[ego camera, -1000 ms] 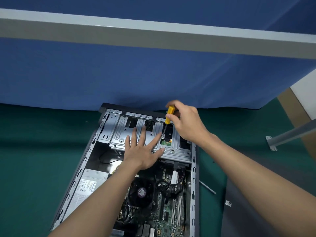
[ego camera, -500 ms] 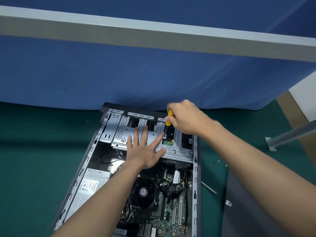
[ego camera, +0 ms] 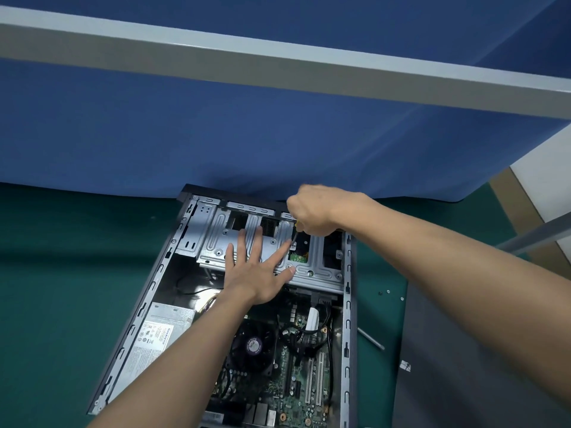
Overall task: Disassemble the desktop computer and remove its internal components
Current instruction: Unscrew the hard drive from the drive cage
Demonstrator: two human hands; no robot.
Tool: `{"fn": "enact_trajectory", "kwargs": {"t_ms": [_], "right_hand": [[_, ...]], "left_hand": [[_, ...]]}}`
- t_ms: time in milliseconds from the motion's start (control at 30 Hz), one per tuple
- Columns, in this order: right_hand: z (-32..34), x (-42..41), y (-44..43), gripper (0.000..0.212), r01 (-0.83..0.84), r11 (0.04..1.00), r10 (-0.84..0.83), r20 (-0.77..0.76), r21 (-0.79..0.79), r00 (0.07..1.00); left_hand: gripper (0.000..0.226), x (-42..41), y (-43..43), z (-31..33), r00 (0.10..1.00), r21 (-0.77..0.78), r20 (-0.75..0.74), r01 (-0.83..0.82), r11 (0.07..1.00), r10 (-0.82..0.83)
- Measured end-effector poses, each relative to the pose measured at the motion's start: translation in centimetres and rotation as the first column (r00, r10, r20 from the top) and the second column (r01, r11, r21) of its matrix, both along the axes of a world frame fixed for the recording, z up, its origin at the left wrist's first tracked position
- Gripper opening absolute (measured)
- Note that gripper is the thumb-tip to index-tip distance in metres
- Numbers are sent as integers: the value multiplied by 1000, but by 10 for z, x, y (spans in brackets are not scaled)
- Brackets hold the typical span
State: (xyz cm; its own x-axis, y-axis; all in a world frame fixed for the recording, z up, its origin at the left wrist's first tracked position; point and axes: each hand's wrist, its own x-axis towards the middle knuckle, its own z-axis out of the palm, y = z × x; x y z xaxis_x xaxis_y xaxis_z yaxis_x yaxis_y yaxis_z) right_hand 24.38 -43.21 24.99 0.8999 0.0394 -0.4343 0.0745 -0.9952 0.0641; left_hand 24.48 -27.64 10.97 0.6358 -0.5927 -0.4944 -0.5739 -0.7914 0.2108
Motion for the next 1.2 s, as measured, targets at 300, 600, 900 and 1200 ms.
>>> {"fn": "enact_trajectory", "kwargs": {"t_ms": [300, 600, 900, 1200], "right_hand": [[0, -4, -4, 46, 78, 997, -78, 18, 9, 997], [2, 4, -5, 22, 154, 983, -155, 1, 102, 988], [0, 3, -1, 39, 170, 985, -170, 34, 14, 985], [4, 1, 4, 41, 173, 984, -174, -5, -39, 985]], "left_hand": [[57, 0, 0, 0, 1000, -8, 2, -3, 1000, 3], [61, 0, 1, -1, 1000, -12, 8, -2, 1000, 2], [62, 1, 0, -2, 1000, -9, 14, 1, 1000, 0], [64, 0, 0, -2, 1000, -5, 10, 0, 1000, 0]]}}
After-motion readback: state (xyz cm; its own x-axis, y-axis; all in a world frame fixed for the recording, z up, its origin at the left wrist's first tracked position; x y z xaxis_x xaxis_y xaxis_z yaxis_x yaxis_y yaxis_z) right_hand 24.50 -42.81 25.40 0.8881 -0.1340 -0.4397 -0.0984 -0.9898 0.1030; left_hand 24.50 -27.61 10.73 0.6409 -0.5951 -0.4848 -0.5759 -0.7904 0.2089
